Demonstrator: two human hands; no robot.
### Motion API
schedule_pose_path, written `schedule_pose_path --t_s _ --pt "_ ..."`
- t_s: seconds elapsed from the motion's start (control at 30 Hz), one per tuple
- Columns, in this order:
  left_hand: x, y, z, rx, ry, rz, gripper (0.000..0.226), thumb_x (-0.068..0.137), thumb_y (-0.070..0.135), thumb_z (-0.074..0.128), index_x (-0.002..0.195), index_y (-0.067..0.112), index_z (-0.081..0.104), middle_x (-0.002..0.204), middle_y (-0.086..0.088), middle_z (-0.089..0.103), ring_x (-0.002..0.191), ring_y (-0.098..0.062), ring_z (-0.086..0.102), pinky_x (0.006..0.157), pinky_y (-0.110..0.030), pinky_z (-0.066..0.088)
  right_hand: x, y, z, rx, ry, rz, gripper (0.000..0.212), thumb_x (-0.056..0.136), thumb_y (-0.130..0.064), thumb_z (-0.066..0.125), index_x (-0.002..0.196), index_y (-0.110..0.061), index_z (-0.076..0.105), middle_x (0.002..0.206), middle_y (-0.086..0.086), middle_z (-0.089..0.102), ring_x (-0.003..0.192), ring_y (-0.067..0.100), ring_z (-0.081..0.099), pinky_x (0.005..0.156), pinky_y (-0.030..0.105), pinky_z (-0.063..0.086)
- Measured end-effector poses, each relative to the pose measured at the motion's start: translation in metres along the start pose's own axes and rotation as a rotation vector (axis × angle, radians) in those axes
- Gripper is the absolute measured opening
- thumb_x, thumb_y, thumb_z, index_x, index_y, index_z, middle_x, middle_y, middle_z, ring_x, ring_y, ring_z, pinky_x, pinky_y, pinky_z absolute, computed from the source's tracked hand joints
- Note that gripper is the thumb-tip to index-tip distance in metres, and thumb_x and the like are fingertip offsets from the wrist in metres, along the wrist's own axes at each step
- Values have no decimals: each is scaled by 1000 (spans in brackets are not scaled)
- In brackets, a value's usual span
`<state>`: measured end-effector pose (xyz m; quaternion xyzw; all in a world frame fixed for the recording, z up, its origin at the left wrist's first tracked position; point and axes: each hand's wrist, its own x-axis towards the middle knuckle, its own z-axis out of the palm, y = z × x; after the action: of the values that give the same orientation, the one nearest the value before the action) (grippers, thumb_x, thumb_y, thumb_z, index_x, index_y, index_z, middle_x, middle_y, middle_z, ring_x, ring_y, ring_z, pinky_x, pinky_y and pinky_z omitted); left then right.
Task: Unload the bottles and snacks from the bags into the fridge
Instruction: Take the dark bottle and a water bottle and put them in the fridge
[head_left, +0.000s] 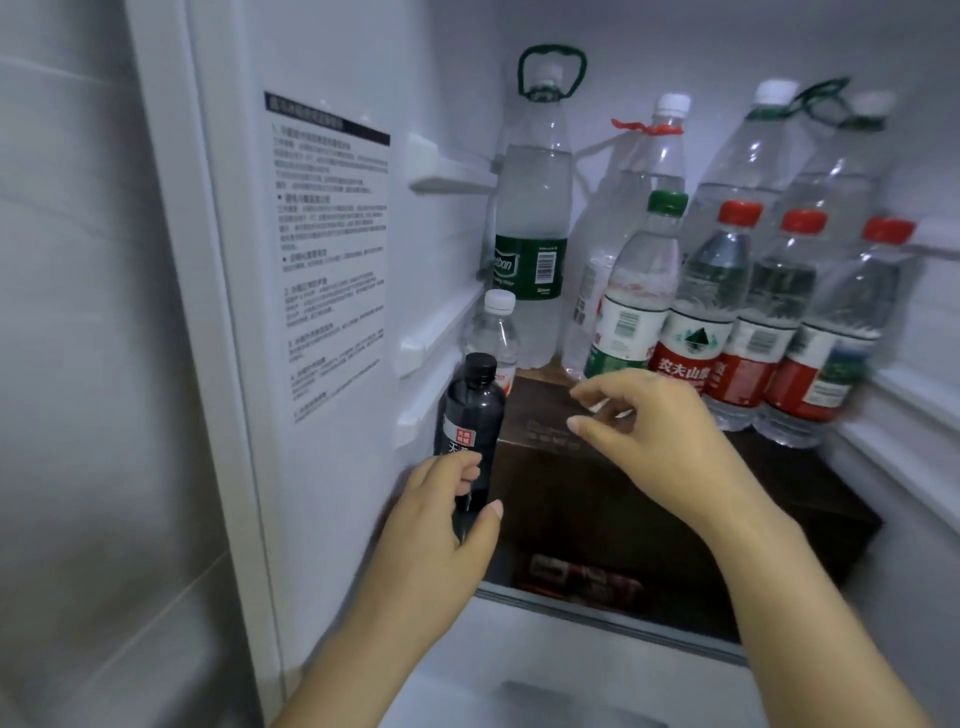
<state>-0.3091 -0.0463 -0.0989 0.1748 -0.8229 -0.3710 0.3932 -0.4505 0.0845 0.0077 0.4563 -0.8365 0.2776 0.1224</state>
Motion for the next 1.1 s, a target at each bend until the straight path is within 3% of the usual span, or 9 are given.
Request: schedule_pose_path --t_s 0.13,0.3,0.5,0.7,0.83,0.93,1.1 --pt "-8 15 -5 -30 -118 107 35 86 29 61 120 33 51 114 24 50 108 8 49 96 -23 45 -54 -5 -13 -69 68 177 33 84 -29 70 117 -27 65 100 -11 64 87 2 60 82 30 55" --pt "-29 29 3 -99 -277 224 37 87 26 62 122 30 52 113 24 49 108 10 47 92 -10 41 -124 -10 -20 -183 126 360 34 84 -27 71 118 -25 66 99 -12 64 86 4 59 80 25 53" --pt "-72 46 24 -178 -512 300 36 89 24 60 123 31 49 111 26 45 107 12 45 93 -12 38 -222 -20 -20 -268 139 611 33 86 -32 67 119 -27 64 109 -12 62 97 11 60 87 23 47" --pt "-129 58 43 -202 -715 354 36 88 24 61 123 25 52 113 15 50 105 -1 51 97 -24 42 -304 -42 -13 -234 131 830 36 90 -35 62 125 -31 57 119 -16 58 106 8 56 91 21 45" --pt "-170 63 48 -196 -863 377 35 90 30 57 124 29 49 117 18 47 107 3 48 96 -17 39 -361 -61 -6 -231 123 948 34 91 -34 61 124 -30 58 116 -16 59 105 5 55 88 17 42" --pt "-202 71 48 -194 -947 405 34 90 29 57 123 28 50 115 19 47 106 1 49 97 -21 41 -404 -78 -3 -245 118 1037 34 90 -36 60 124 -33 57 116 -20 59 105 2 55 83 15 40" --pt "-266 98 43 -215 -1097 478 33 91 30 55 123 31 49 114 22 46 106 3 48 95 -15 37 -481 -109 -10 -276 134 1179 37 90 -36 60 127 -32 56 118 -19 58 105 2 54 87 14 40"
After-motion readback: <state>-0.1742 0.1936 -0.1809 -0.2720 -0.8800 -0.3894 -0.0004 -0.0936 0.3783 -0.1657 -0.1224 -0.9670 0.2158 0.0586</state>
